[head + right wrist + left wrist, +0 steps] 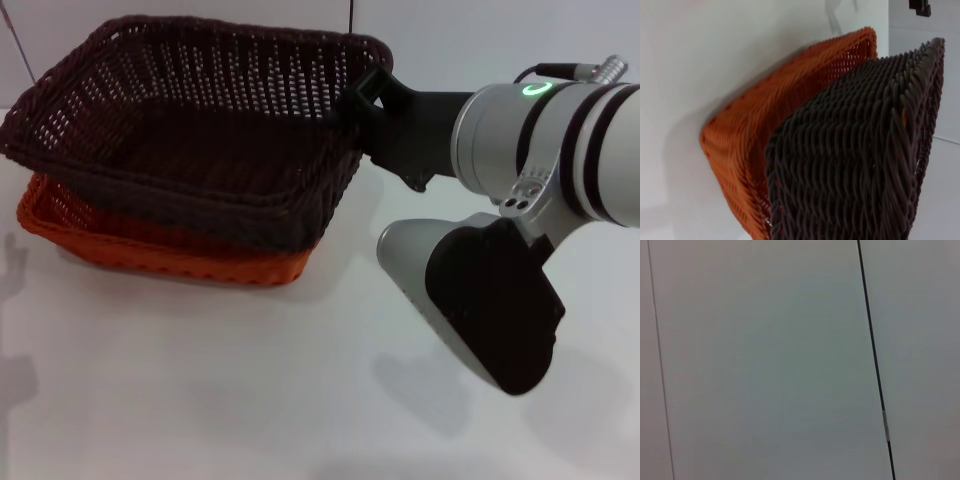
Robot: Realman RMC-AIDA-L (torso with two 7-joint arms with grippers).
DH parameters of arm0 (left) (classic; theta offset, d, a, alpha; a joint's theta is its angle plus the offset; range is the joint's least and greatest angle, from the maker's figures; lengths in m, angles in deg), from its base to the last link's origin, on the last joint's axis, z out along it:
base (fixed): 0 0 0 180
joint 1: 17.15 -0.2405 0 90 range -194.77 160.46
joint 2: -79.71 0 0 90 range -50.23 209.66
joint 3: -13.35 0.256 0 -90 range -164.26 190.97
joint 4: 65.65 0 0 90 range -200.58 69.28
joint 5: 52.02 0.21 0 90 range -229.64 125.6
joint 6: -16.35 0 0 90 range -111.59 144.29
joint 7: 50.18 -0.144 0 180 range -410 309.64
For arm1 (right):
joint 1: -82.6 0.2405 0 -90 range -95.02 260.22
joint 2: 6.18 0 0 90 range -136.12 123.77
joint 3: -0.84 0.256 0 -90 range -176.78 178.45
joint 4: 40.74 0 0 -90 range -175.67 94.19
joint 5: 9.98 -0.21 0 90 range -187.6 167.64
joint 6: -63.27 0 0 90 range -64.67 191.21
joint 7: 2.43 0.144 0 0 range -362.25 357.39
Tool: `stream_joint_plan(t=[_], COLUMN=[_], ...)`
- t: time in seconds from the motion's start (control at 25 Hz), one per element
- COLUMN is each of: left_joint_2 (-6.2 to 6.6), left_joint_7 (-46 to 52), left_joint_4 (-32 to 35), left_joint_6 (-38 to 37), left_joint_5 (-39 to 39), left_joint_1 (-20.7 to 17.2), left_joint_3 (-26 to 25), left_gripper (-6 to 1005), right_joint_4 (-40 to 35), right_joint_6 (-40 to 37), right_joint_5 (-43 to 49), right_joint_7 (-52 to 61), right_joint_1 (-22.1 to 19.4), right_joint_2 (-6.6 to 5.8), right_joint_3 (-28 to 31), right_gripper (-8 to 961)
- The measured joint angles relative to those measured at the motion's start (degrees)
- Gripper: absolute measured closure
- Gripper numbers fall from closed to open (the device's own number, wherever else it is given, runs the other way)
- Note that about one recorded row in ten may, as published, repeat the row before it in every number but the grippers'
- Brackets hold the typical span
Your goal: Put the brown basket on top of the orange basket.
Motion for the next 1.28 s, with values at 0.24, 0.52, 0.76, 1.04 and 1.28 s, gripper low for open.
stream_joint_plan(t=[0.24,0.52,0.76,1.04,1.28], left_joint_2=[0.0,-0.01,0.0,0.0,0.08], left_joint_7=[0.0,0.01,0.01,0.0,0.0], left_joint_4=[0.0,-0.41,-0.1,-0.01,-0.01], left_joint_6=[-0.02,-0.3,-0.02,0.05,0.63], left_joint_5=[-0.58,-0.74,-0.74,-0.77,-0.73], left_joint_1=[-0.16,-0.62,0.04,0.51,0.81], left_joint_3=[0.09,0.09,0.68,0.71,0.89], left_gripper=[202,202,202,202,202], right_joint_4=[3.82,9.61,14.01,15.03,12.37], right_joint_6=[4.09,8.05,12.22,12.33,12.86], right_joint_5=[0.04,-0.38,-4.99,-4.89,0.15], right_joint_7=[-3.22,-4.86,-3.9,-0.93,4.91], right_joint_1=[0.99,4.22,6.15,6.29,2.26], right_joint_2=[-0.29,-2.05,-3.22,-3.54,-2.5], right_joint_3=[0.63,1.15,1.24,0.77,1.4], right_gripper=[718,713,709,705,660])
